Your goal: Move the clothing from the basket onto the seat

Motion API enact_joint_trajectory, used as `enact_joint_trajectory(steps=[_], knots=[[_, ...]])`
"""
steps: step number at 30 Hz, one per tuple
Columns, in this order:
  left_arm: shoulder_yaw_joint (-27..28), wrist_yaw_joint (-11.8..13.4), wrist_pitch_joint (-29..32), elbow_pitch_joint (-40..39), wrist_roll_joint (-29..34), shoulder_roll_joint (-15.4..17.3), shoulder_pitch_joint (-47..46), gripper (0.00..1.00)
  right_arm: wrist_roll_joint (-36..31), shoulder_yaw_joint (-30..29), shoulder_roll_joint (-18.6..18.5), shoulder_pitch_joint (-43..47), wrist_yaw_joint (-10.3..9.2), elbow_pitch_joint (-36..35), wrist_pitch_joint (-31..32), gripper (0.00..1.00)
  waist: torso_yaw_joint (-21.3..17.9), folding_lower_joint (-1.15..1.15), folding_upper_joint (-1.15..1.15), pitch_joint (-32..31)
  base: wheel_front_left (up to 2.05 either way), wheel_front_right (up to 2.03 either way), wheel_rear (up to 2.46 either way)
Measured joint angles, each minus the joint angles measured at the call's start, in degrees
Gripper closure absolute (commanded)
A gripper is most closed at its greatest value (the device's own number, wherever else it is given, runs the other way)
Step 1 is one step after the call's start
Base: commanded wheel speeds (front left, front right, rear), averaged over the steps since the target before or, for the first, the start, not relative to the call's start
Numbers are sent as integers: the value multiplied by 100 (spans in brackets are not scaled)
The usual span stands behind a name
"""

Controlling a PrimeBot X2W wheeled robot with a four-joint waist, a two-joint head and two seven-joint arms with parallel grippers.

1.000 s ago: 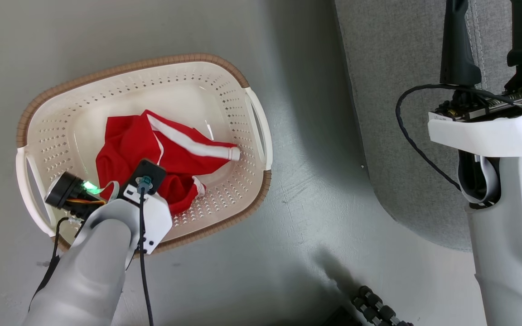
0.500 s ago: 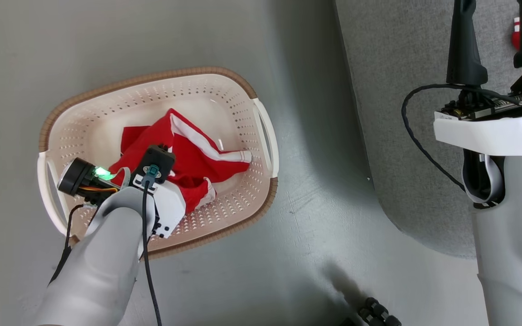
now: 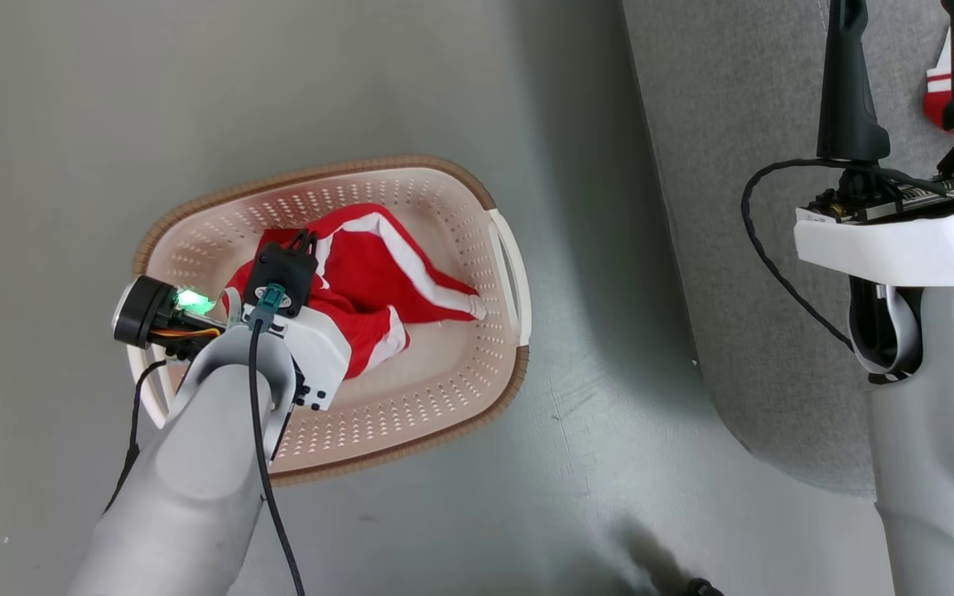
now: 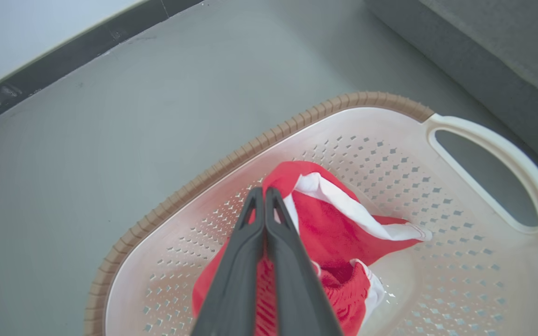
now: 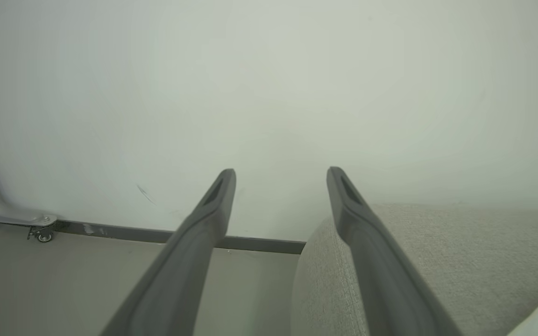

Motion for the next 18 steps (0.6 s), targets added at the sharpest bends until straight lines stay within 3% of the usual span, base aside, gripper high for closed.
enact_joint_trajectory(steps=[18], knots=[[407, 203, -2, -1806, -460, -129, 293, 100, -93, -122, -131, 280, 0, 157, -8, 0, 380, 0, 0, -711, 0, 0, 0]])
